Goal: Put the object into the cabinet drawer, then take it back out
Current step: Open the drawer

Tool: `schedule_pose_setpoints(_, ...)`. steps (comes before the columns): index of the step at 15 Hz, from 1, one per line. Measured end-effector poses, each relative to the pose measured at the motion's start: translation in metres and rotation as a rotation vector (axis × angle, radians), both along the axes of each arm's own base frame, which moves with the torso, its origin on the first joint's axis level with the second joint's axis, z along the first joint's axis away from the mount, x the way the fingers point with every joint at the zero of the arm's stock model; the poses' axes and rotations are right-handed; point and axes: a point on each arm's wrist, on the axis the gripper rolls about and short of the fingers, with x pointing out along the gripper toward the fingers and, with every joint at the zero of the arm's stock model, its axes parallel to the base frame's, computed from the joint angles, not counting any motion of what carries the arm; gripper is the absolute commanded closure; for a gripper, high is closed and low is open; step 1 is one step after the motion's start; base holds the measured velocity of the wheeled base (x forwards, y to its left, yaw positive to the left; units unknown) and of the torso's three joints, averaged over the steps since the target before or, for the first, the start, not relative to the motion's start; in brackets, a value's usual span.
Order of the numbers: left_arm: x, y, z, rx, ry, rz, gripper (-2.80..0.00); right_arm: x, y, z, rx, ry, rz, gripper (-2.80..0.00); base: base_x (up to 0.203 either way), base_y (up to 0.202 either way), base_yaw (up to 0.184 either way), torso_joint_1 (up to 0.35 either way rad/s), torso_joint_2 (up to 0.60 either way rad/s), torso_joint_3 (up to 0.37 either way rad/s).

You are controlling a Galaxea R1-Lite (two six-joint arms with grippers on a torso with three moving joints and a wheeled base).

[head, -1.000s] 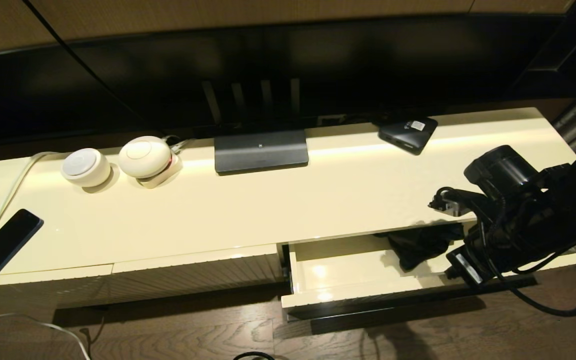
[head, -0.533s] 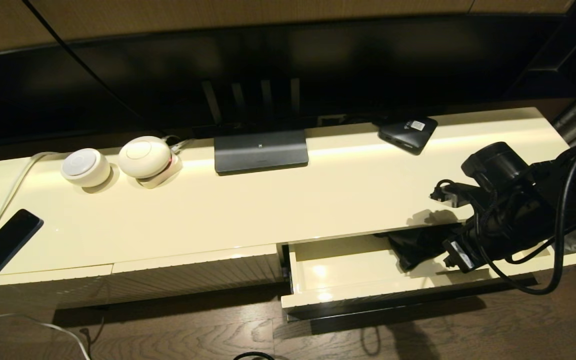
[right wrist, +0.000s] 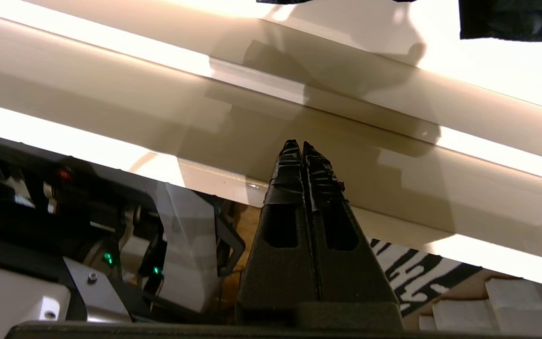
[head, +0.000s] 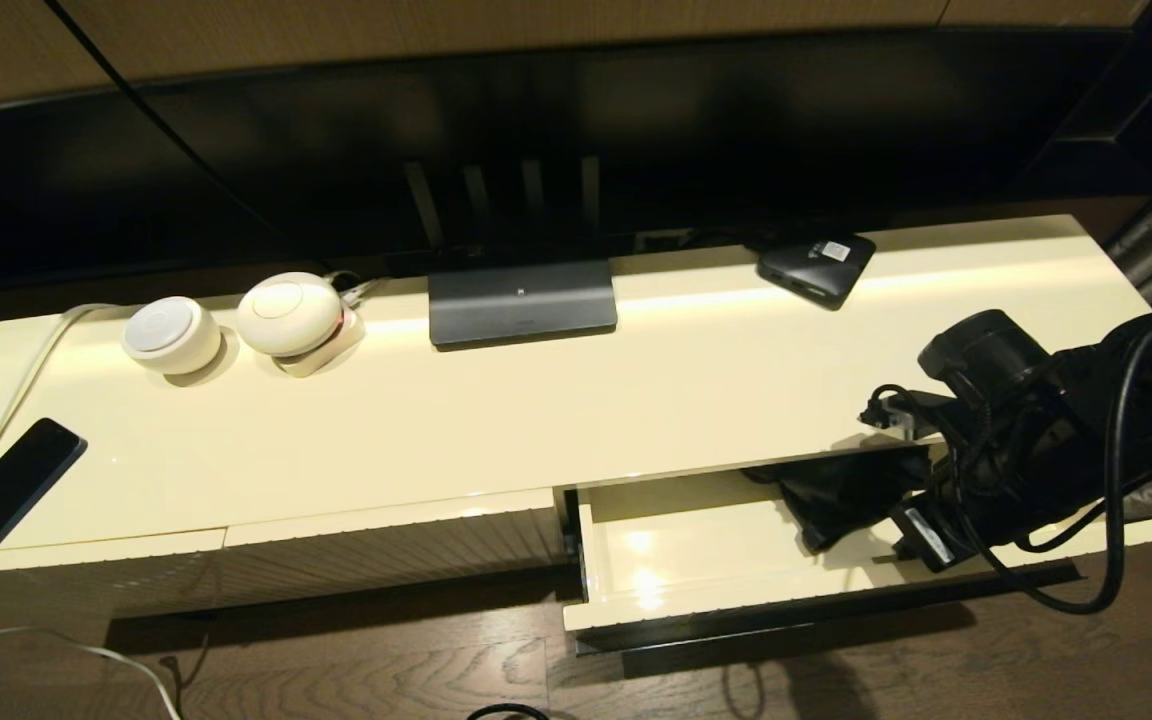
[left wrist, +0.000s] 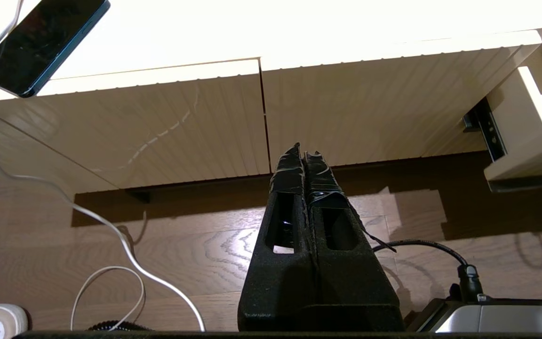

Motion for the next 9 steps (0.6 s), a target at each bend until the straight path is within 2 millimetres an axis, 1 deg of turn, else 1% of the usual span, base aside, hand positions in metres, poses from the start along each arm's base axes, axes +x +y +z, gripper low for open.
schedule_pose_setpoints(3, 0.000, 0.000, 0.000, 0.000, 0.000, 0.000, 0.00, -0.008, 0.000, -0.004, -0.005, 0.018, 0.005, 0.00, 0.000, 0.000, 0.000, 0.000, 0.00, 0.000)
schedule_pose_setpoints(9, 0.000, 0.000, 0.000, 0.000, 0.000, 0.000, 0.00, -0.038, -0.004, -0.022, -0.028, 0.110, 0.023, 0.00, 0.000, 0.000, 0.000, 0.000, 0.00, 0.000)
